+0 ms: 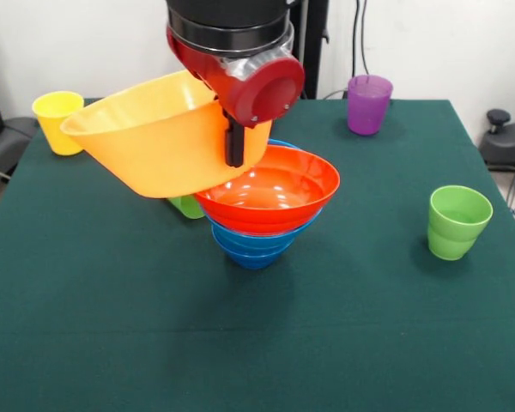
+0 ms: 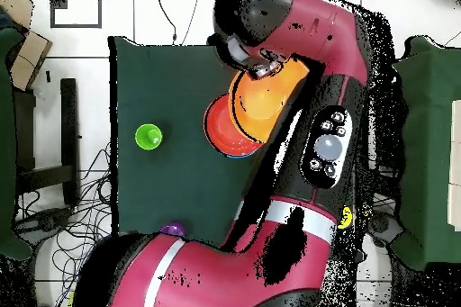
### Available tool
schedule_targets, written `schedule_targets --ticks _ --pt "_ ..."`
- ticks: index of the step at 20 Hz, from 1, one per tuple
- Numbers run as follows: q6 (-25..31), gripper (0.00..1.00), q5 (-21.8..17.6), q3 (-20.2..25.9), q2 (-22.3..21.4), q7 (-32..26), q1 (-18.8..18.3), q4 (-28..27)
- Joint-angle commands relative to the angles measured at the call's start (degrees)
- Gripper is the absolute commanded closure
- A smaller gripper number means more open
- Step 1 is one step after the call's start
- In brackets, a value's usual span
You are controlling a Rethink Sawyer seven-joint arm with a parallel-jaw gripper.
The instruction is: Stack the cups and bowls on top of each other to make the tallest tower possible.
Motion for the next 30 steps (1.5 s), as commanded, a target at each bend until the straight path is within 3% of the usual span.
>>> schedule_targets --ticks 1,17,23,30 --pt "7.6 1.00 -2.0 3.5 4.9 4.6 2.4 -4.6" --pt "10.6 1.00 2.5 -0.1 16.2 12.9 7.5 -20.0" --pt "14.0 1.00 6.1 -3.2 18.0 15.0 8.9 -24.6" --pt "18.1 1.00 13.1 -9.9 20.3 16.5 9.4 -31.1"
